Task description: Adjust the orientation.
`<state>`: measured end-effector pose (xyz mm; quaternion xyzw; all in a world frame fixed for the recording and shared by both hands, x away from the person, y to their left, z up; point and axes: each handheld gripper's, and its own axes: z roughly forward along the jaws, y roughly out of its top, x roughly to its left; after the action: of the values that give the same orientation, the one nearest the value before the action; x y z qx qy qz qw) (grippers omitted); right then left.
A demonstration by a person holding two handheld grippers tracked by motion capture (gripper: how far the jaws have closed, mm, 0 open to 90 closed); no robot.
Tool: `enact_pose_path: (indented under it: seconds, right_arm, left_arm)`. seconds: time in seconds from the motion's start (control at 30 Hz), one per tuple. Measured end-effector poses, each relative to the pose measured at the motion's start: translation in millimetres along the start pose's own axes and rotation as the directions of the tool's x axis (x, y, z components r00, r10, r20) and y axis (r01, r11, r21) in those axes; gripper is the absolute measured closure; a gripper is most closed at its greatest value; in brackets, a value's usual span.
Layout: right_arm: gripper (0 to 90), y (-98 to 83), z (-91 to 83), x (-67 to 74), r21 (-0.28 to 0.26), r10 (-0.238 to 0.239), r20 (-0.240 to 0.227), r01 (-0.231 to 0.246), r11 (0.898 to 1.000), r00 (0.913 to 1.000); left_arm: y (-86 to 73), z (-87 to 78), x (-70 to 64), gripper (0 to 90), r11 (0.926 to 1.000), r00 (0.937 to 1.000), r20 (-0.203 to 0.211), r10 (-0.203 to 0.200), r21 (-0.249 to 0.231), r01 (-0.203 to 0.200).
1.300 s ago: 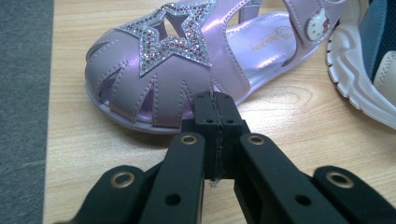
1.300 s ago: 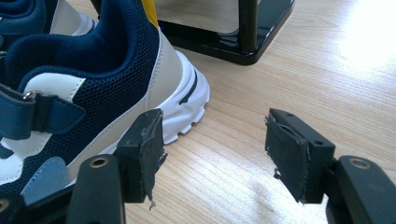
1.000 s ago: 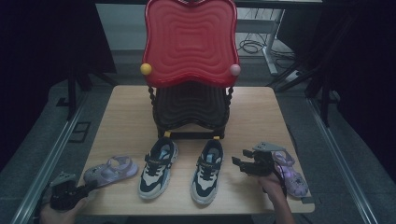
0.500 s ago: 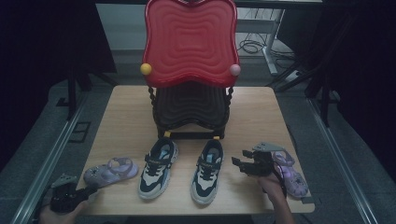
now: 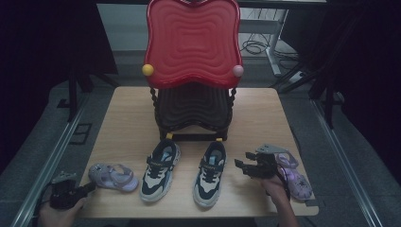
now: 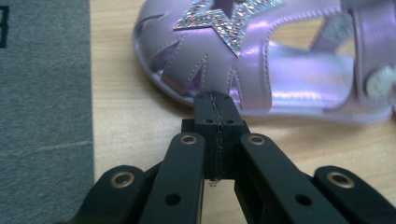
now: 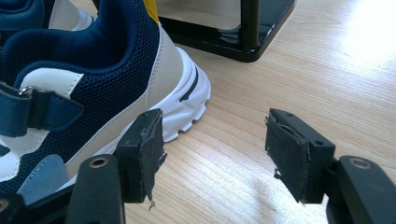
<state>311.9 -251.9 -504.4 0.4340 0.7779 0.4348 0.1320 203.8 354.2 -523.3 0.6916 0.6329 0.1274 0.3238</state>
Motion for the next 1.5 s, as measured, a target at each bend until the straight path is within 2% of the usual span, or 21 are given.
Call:
enact_pose_path:
  seconds: [0.1, 0.4, 0.8, 1.23, 1.5]
  right_arm:
    - [37.2, -0.1, 0.2, 0.1, 0.000, 0.000, -0.001, 0.000, 1.000, 1.0000]
    - [37.3, -1.0, 0.0, -0.9, 0.003, 0.007, 0.003, -0.007, 1.000, 1.0000]
    - [37.3, -1.9, 1.2, -1.0, 0.007, 0.007, 0.005, -0.007, 1.000, 1.0000]
    - [37.3, -2.4, 1.7, -1.7, 0.007, 0.009, 0.004, -0.009, 1.000, 1.0000]
    - [37.3, -2.8, 1.8, -1.8, 0.008, 0.009, 0.007, -0.010, 1.000, 0.9999]
  left_arm:
    - [3.8, 3.6, 5.6, 90.0, 1.0000, 1.0000, -0.003, 0.000, 0.005, 0.000]
    - [22.7, 15.1, 15.9, 90.0, 0.9998, 0.9995, 0.028, 0.014, 0.014, -0.014]
    - [42.4, 26.0, 23.6, 90.0, 0.9993, 0.9979, 0.057, 0.030, 0.020, -0.031]
    - [58.0, 35.6, 23.4, 90.0, 0.9976, 0.9955, 0.075, 0.058, 0.034, -0.060]
    - [63.6, 41.2, 24.0, 90.0, 0.9973, 0.9935, 0.096, 0.061, 0.035, -0.065]
